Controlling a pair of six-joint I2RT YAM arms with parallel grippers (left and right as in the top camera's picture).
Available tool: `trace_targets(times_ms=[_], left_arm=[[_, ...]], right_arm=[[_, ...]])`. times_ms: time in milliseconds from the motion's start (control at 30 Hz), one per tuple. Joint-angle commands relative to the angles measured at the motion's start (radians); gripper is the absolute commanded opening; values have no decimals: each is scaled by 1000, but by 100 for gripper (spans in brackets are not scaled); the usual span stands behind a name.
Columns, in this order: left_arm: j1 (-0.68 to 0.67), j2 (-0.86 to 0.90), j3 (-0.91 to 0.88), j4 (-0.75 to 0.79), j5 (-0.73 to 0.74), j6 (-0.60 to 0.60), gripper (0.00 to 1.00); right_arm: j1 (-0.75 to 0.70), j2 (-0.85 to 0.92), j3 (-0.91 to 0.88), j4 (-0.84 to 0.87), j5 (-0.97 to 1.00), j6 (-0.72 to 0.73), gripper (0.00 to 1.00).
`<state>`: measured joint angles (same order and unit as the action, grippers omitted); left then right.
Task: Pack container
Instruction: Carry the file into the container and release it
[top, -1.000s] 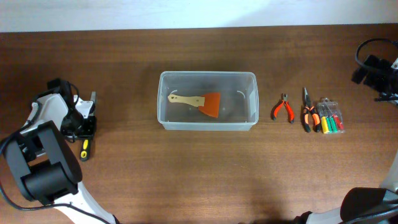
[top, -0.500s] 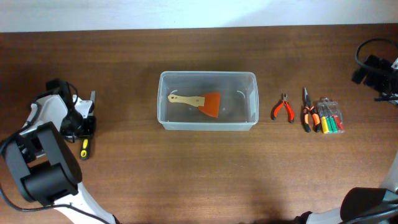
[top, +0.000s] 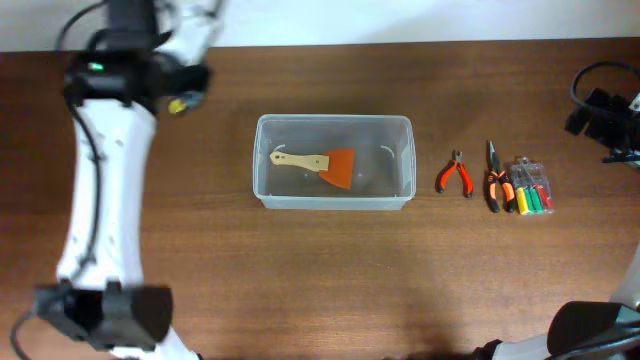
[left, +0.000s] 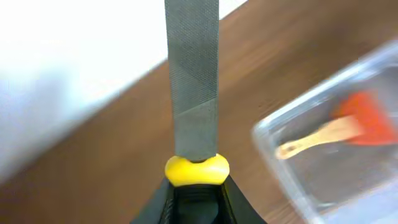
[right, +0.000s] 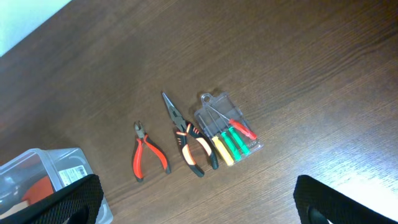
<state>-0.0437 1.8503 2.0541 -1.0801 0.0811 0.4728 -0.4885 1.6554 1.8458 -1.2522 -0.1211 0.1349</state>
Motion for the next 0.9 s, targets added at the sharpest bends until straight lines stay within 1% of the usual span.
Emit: trace_targets(times_ms=[0, 67, 100, 200, 300, 333, 500, 600, 633, 667, 700, 733, 767, 800, 867], left_arm=[[-225, -35, 26, -40, 35, 311, 2], [-311, -19, 11, -82, 28, 485, 2], [-344, -10, 2, -97, 14, 542, 2], [-412, 52, -36, -110, -73, 637, 2], [-430, 151, -75, -101, -79, 758, 2], [-430, 189, -76, -85, -82, 775, 2], [-429, 330, -76, 48, -188, 773, 2], [-431, 372, -76, 103, -174, 773, 3], [-431, 383, -76, 117, -166, 773, 6], [-431, 393, -76, 130, -164, 773, 11], [-431, 399, -76, 137, -164, 772, 21], [-431, 405, -76, 139, -165, 769, 37], [-431, 405, -76, 137, -168, 768, 99], [-431, 405, -75, 136, -169, 743, 99], [-432, 398, -64, 130, -179, 645, 99]], right_arm=[[-3, 1, 5, 2, -1, 5, 98], [-3, 1, 5, 2, -1, 5, 98], [-3, 1, 5, 2, -1, 5, 98], [-3, 1, 5, 2, -1, 5, 98], [-3, 1, 5, 2, -1, 5, 99], [-3, 1, 5, 2, -1, 5, 98], [-3, 1, 5, 2, -1, 5, 98], [-3, 1, 5, 2, -1, 5, 98], [-3, 1, 5, 2, -1, 5, 99], [-3, 1, 5, 2, -1, 5, 99], [-3, 1, 5, 2, -1, 5, 98], [-3, 1, 5, 2, -1, 5, 98], [-3, 1, 5, 2, -1, 5, 99], [-3, 1, 5, 2, -1, 5, 98], [-3, 1, 5, 2, -1, 5, 99]])
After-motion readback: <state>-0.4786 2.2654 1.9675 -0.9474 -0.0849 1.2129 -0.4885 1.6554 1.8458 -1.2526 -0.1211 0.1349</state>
